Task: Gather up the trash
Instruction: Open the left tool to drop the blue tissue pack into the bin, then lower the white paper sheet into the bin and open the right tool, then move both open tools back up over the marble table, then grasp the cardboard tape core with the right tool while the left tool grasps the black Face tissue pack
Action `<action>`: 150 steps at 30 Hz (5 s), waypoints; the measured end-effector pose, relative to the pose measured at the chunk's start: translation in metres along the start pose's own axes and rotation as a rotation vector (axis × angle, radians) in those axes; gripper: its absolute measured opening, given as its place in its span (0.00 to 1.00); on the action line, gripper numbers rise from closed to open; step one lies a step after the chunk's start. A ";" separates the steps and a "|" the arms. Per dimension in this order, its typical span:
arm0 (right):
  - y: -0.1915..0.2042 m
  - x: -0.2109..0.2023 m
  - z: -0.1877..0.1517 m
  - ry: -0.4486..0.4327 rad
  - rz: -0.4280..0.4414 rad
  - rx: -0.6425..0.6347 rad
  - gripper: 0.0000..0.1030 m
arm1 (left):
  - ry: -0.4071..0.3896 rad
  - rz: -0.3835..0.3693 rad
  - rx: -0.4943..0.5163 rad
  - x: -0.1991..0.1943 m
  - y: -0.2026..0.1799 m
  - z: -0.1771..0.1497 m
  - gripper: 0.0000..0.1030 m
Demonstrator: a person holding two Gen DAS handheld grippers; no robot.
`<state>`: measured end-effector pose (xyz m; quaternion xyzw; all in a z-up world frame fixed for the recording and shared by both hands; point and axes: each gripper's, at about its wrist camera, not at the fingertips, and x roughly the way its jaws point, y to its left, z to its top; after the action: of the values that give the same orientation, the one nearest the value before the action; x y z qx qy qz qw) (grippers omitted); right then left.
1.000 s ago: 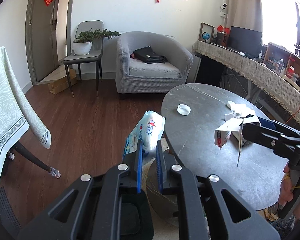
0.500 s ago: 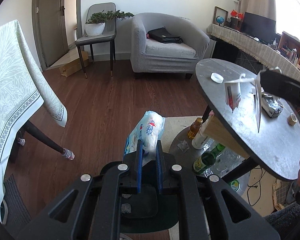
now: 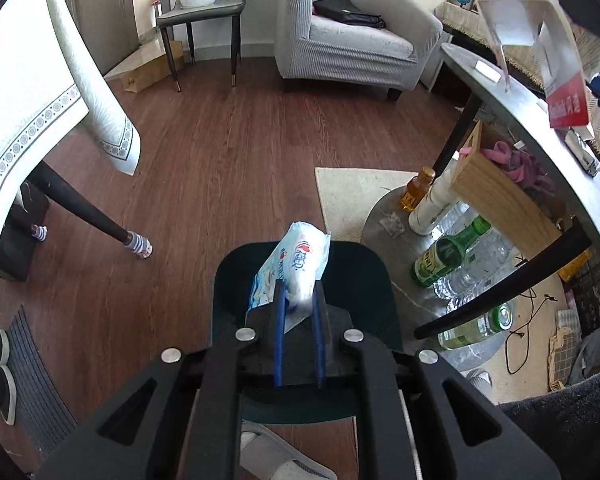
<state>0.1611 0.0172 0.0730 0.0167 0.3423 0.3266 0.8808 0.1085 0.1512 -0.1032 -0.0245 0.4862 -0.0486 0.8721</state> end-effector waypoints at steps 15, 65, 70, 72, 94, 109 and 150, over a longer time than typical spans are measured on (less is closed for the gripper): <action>0.017 0.029 -0.003 0.053 0.018 -0.007 0.72 | 0.249 -0.046 -0.019 0.058 0.021 -0.039 0.17; 0.029 0.164 -0.112 0.565 -0.040 -0.106 0.72 | -0.261 -0.067 -0.120 -0.103 0.038 0.034 0.19; 0.025 0.162 -0.120 0.583 -0.064 -0.123 0.74 | -0.293 -0.078 -0.123 -0.113 0.031 0.042 0.19; 0.021 0.158 -0.119 0.573 -0.063 -0.108 0.74 | -0.299 -0.086 -0.142 -0.113 0.030 0.045 0.19; 0.027 0.048 -0.061 0.314 0.053 -0.177 0.58 | -0.423 -0.093 -0.108 -0.147 -0.020 0.074 0.17; -0.042 -0.052 -0.035 0.117 -0.114 -0.103 0.53 | -0.400 -0.118 -0.048 -0.122 -0.080 0.089 0.27; -0.247 -0.185 -0.102 0.108 -0.532 0.180 0.87 | -0.237 -0.229 0.232 -0.034 -0.318 0.090 0.91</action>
<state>0.1357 -0.3052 0.0418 -0.0130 0.4087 0.0530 0.9111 0.1485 -0.1617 0.0013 0.0154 0.3655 -0.1997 0.9090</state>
